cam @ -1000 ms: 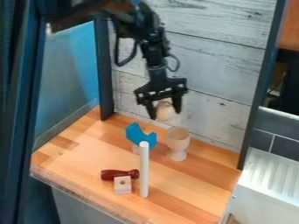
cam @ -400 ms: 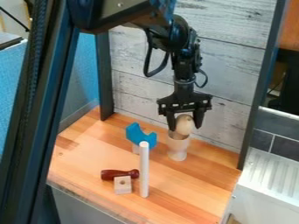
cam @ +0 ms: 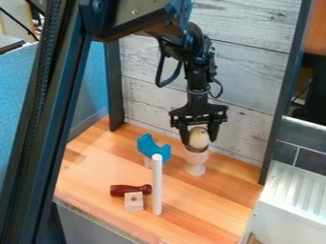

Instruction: Pick ball from arch and place it inside of the cup

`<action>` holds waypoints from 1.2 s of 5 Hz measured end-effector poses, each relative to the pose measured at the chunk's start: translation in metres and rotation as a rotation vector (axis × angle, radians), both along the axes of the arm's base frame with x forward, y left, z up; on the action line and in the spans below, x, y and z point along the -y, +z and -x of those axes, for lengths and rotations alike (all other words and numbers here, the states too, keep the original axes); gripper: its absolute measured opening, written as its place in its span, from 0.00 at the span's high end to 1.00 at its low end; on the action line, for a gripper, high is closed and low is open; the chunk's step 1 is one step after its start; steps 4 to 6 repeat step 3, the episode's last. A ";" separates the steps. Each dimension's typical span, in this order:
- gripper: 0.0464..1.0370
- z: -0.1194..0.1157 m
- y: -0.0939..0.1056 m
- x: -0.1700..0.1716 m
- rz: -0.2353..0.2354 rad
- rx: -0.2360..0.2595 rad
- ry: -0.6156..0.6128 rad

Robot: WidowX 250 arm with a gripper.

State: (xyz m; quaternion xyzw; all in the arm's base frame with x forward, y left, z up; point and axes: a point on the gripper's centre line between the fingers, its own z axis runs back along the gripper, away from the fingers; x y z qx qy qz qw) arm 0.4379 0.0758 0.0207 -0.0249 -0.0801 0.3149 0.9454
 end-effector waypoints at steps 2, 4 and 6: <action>0.03 0.008 -0.008 -0.001 -0.007 -0.029 -0.033; 0.03 0.016 0.009 -0.003 -0.024 -0.042 -0.122; 0.03 0.016 0.009 -0.003 -0.024 -0.042 -0.122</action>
